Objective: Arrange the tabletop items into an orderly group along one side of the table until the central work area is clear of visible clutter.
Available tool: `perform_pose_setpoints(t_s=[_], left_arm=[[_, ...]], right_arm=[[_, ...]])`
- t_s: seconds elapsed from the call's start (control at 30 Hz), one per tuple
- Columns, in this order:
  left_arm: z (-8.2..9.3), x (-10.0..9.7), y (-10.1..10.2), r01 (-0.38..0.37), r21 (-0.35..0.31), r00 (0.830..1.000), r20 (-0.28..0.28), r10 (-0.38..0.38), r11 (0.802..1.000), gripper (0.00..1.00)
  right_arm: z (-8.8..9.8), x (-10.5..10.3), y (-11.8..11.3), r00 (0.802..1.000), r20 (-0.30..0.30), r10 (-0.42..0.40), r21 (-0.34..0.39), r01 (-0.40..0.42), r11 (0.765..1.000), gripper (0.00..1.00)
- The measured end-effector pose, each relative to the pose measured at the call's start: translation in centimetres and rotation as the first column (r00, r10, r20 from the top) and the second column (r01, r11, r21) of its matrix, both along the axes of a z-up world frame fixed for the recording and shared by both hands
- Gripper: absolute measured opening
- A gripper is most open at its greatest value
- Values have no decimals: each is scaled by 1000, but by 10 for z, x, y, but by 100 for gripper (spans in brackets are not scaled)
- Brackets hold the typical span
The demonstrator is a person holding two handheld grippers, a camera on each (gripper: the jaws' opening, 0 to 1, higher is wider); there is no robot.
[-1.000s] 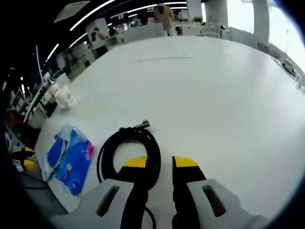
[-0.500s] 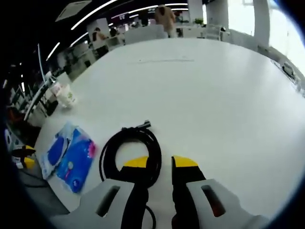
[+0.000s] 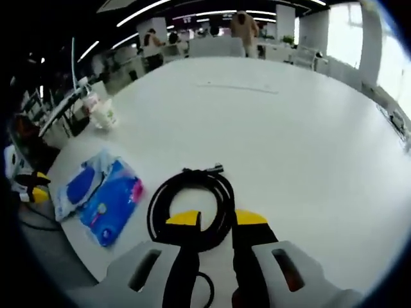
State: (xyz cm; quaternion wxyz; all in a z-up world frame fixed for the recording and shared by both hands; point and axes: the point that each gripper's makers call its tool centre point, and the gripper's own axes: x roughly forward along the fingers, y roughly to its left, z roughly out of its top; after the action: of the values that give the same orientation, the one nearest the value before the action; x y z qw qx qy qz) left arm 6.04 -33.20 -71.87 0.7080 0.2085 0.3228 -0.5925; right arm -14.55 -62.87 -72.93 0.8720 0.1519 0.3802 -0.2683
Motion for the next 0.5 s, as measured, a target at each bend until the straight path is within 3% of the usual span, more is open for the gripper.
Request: perform_pose_setpoints(t_s=[0.33, 0.5], left_arm=[[-2, 4, 3, -24, 14, 1000, 0, 24, 1000, 29], [-5, 7, 5, -46, 24, 999, -11, 46, 999, 28]], right_arm=[[8, -1, -5, 999, -33, 34, -60, -36, 998, 17], [15, 10, -3, 996, -41, 82, -110, -86, 990, 17]])
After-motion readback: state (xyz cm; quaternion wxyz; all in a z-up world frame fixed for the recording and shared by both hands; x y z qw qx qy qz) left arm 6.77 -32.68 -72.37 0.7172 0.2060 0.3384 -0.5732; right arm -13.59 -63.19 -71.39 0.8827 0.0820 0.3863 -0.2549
